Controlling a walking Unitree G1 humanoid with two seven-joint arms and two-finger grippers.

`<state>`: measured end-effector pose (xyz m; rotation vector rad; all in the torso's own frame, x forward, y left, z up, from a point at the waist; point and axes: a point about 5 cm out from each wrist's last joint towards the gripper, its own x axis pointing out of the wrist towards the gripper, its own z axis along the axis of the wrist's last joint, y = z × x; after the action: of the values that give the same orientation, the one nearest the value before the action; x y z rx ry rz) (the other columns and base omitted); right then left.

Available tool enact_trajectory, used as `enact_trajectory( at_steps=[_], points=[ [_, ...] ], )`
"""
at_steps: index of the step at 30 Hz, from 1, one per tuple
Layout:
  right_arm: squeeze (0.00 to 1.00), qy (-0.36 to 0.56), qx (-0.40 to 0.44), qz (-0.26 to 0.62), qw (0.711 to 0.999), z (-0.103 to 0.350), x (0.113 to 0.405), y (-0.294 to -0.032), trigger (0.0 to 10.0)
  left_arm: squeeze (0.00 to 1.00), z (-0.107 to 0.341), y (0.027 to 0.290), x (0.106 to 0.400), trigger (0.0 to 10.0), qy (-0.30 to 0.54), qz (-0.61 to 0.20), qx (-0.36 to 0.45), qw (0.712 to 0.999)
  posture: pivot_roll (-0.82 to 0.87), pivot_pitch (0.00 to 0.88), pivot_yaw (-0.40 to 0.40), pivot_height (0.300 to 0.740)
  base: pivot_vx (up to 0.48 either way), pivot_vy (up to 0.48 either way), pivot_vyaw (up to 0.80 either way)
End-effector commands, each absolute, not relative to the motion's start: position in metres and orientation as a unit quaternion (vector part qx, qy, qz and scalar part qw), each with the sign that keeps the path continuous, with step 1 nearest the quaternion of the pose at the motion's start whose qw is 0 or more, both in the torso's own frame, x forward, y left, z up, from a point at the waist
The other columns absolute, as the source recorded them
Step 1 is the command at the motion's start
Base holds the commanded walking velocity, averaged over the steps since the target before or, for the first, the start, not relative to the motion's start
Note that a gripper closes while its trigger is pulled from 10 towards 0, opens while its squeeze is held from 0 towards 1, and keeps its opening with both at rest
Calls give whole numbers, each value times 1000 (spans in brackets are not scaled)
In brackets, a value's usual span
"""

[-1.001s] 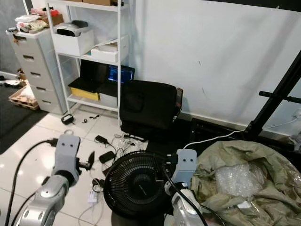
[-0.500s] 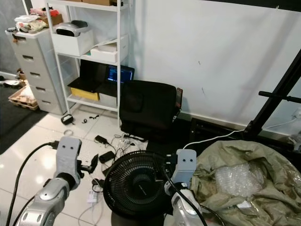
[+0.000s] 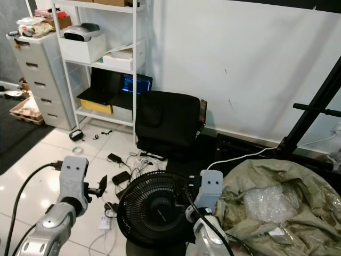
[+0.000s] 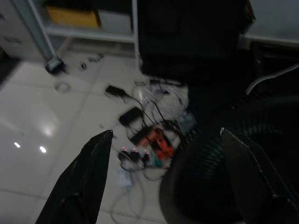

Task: Setting the table

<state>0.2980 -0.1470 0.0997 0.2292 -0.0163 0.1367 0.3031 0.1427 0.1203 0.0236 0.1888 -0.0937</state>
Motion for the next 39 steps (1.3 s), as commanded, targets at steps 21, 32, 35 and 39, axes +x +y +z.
enact_trajectory(
  at_steps=[21, 32, 35, 39],
  points=[
    [0, 15, 182, 61, 981, 95, 294, -149, 10000, 0, 118, 146, 297, 10000, 101, -58, 8, 993, 73, 64, 41, 740, 0, 0, 0],
    [0, 18, 180, 64, 981, 95, 296, -149, 10000, 0, 116, 148, 297, 10000, 100, -51, 20, 993, 75, 54, 37, 740, 0, 0, 0],
    [0, 19, 180, 65, 981, 95, 296, -149, 10000, 0, 116, 148, 297, 10000, 100, -52, 23, 993, 75, 50, 38, 740, 0, 0, 0],
    [0, 19, 178, 66, 982, 95, 297, -149, 10000, 0, 115, 148, 296, 10000, 101, -52, 26, 993, 75, 47, 39, 740, -190, 0, 0]
  ],
)
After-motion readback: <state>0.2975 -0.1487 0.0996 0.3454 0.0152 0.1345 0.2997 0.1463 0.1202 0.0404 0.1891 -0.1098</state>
